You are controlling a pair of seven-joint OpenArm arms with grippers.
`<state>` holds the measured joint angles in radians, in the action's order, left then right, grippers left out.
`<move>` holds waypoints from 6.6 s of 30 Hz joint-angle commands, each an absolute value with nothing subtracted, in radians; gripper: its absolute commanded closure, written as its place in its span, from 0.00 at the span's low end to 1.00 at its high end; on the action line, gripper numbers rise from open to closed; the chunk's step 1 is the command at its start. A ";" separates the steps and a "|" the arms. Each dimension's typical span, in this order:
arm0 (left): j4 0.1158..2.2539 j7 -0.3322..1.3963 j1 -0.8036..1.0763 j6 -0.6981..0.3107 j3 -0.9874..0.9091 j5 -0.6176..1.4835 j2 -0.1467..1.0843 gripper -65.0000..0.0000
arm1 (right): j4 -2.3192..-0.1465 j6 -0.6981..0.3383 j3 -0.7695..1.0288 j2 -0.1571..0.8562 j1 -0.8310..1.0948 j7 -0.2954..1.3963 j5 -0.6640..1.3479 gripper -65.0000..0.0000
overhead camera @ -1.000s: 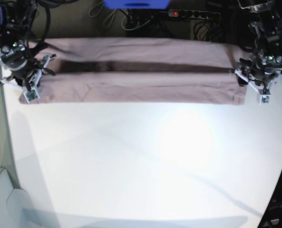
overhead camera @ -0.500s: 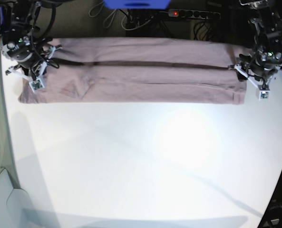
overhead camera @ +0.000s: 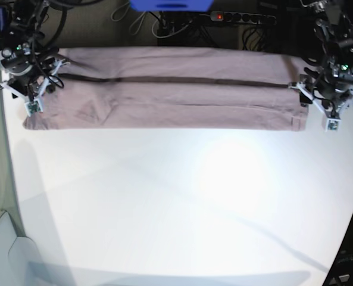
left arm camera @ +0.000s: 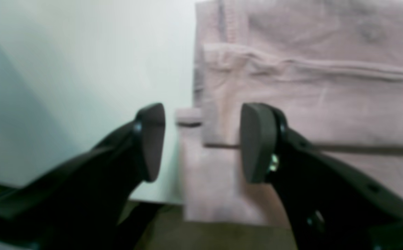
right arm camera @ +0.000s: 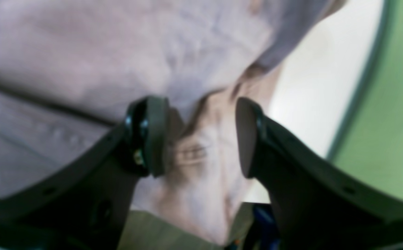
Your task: Layout the t-shirt on the table in an organized manner, then fold the t-shirt properly
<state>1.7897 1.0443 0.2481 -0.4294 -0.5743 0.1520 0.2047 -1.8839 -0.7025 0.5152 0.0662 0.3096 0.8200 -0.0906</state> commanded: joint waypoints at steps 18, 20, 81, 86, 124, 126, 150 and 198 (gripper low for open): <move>1.696 1.027 0.202 -0.495 -0.624 0.213 0.197 0.34 | -1.934 -0.698 0.400 0.065 0.309 0.811 -0.088 0.51; 1.695 1.029 0.202 -0.501 -0.624 0.231 0.197 0.34 | -1.933 -0.698 0.400 0.065 0.309 0.811 -0.088 0.51; 1.836 0.935 0.145 -0.498 -0.572 0.223 0.143 1.00 | -1.882 -0.698 0.397 0.071 0.298 0.802 -0.087 0.52; 1.880 0.984 0.127 -0.496 -0.453 0.223 0.140 1.00 | -1.882 -0.698 0.397 0.071 0.289 0.802 -0.087 0.52; 1.787 0.929 0.168 -0.427 0.400 -0.143 -0.145 1.00 | -1.880 -0.698 0.397 0.085 0.246 0.808 -0.088 0.52; 1.761 0.917 0.168 -0.427 0.400 -0.143 -0.145 1.00 | -1.880 -0.698 0.397 0.085 0.246 0.808 -0.088 0.52; 1.813 0.911 0.196 -0.440 0.466 -0.101 -0.105 0.61 | -1.882 -0.698 0.398 0.087 0.246 0.809 -0.090 0.51; 1.590 0.911 0.136 -0.437 0.007 0.163 0.028 0.20 | -1.483 -0.698 0.608 0.156 0.047 0.961 -0.085 0.66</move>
